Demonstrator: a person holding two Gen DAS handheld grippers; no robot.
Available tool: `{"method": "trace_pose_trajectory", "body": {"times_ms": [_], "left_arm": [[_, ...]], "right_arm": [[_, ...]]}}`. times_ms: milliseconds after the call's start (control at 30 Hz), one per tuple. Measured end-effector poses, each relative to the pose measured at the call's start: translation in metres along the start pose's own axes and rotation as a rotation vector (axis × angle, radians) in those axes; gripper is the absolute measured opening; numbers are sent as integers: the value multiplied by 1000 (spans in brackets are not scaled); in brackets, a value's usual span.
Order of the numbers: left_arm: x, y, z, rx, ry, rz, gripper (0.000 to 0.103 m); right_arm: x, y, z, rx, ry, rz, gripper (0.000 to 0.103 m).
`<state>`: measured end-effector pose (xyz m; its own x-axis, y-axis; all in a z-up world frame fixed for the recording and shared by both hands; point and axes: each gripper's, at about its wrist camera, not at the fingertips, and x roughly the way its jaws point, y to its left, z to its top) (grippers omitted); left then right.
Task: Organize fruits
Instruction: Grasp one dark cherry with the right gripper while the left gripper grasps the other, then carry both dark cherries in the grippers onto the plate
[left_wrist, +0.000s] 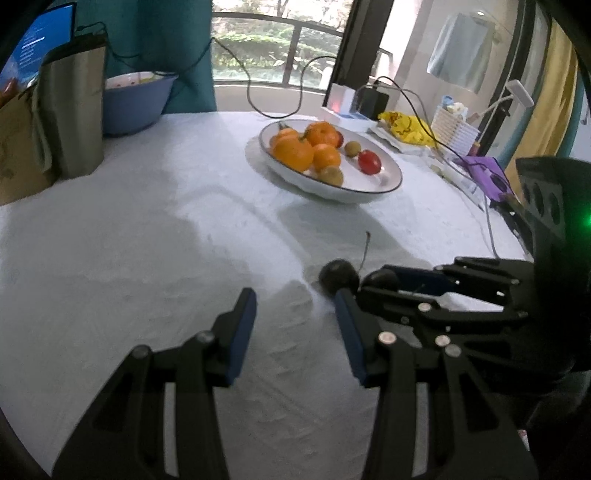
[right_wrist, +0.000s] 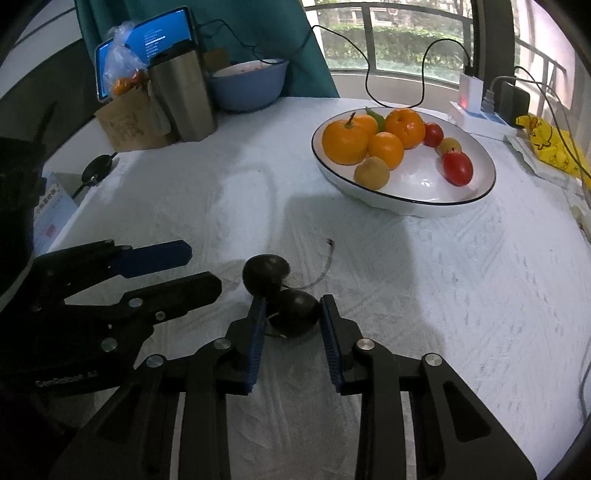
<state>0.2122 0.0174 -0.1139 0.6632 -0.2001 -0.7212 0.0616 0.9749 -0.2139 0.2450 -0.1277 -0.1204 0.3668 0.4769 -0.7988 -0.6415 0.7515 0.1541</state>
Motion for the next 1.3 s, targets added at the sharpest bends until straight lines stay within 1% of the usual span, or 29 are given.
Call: {"method": "trace_pose_trajectory", "body": {"times_ms": [233, 500, 533, 600, 667, 767, 900, 1100, 1300], "left_arm": [[15, -19, 10, 40, 15, 4, 46], [37, -31, 16, 70, 56, 34, 45], [38, -32, 16, 73, 56, 34, 44], [40, -33, 18, 77, 59, 30, 34], [40, -35, 18, 78, 60, 26, 29], [39, -38, 19, 80, 62, 24, 29], [34, -43, 26, 76, 49, 13, 29], [26, -52, 46, 91, 3, -6, 29], [33, -62, 68, 112, -21, -25, 29]], "right_arm": [[-20, -25, -1, 49, -44, -27, 31], [-35, -54, -5, 91, -73, -41, 31], [-37, -57, -4, 93, -76, -42, 31], [-39, -61, -3, 97, -81, -43, 31], [-41, -65, -1, 98, -88, -44, 31], [-45, -72, 4, 101, -99, -46, 31], [-49, -81, 12, 100, -114, -49, 31], [-53, -91, 26, 96, -138, -55, 31], [-52, -100, 41, 85, -150, -58, 31]]}}
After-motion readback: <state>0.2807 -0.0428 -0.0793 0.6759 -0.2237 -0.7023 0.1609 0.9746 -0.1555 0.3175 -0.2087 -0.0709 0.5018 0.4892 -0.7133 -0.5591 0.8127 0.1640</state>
